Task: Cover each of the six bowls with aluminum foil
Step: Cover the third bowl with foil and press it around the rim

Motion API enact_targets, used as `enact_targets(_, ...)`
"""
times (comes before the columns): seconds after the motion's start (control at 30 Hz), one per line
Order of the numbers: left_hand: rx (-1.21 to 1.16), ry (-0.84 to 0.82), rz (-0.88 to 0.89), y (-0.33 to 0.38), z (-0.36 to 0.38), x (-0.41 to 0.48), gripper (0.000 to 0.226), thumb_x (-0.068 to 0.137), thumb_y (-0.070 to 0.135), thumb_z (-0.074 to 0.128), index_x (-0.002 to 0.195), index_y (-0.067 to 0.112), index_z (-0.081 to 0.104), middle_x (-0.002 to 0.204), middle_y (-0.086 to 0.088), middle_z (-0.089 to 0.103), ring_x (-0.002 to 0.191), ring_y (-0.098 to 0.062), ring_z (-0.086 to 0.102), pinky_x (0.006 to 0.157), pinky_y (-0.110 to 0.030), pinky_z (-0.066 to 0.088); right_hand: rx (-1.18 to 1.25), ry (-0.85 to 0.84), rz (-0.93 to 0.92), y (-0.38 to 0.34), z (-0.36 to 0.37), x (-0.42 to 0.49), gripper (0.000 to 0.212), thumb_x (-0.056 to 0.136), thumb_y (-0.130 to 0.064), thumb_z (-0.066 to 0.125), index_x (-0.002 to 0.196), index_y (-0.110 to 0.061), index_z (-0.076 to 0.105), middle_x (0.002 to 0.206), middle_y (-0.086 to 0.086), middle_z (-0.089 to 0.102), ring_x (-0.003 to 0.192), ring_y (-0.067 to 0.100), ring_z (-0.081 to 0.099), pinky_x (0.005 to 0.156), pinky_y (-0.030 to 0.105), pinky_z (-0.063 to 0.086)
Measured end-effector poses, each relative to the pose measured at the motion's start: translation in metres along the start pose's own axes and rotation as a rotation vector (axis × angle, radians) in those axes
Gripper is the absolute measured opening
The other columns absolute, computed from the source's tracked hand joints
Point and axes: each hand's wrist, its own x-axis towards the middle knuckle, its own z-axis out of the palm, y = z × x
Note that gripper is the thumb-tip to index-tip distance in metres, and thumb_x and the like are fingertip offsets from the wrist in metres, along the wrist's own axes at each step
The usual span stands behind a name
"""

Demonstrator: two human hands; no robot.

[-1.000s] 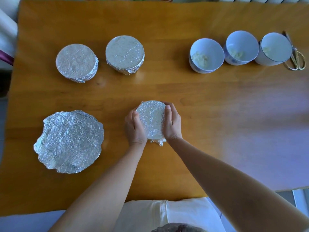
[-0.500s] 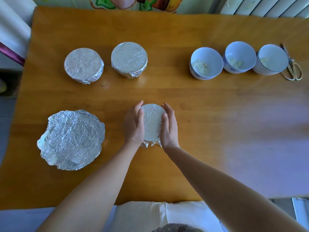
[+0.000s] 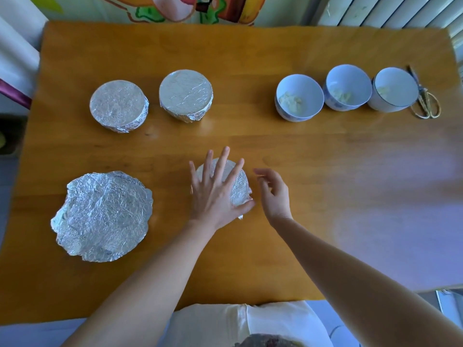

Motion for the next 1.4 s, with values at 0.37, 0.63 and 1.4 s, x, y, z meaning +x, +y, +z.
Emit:
enact_targets(0.37,0.051,0.006,-0.082,0.003,0.008,-0.002,0.085,0.076,0.073,0.045,0.151,0.034,0.035,0.159,-0.003,0.032,0.145,-0.037,0.027,0.100,-0.057,0.029,-0.116,-0.198,-0.060,0.006,-0.011,-0.002,0.018,0.081,-0.007,0.072,0.087,-0.024,0.071,0.080,-0.017,0.068,0.071,0.003,0.059,0.066,0.012,0.042)
enact_targets(0.63,0.045,0.019,-0.111,0.005,0.009,-0.001,0.085,0.075,0.072,0.048,0.151,0.035,0.035,0.159,-0.002,0.033,0.145,-0.036,0.028,0.100,-0.057,0.030,-0.158,-0.150,-0.039,0.005,-0.006,0.002,0.021,0.077,-0.003,0.074,0.073,-0.018,0.060,0.066,-0.012,0.061,0.057,0.000,0.052,0.059,0.013,0.041)
enact_targets(1.4,0.054,0.044,-0.213,0.013,0.010,-0.001,0.083,0.078,0.074,0.045,0.151,0.034,0.036,0.159,-0.002,0.033,0.143,-0.036,0.030,0.098,-0.056,0.030,-0.040,-0.263,-0.081,0.012,-0.018,-0.008,0.024,0.080,0.003,0.070,0.100,-0.009,0.075,0.092,-0.007,0.073,0.082,-0.003,0.066,0.076,0.008,0.046)
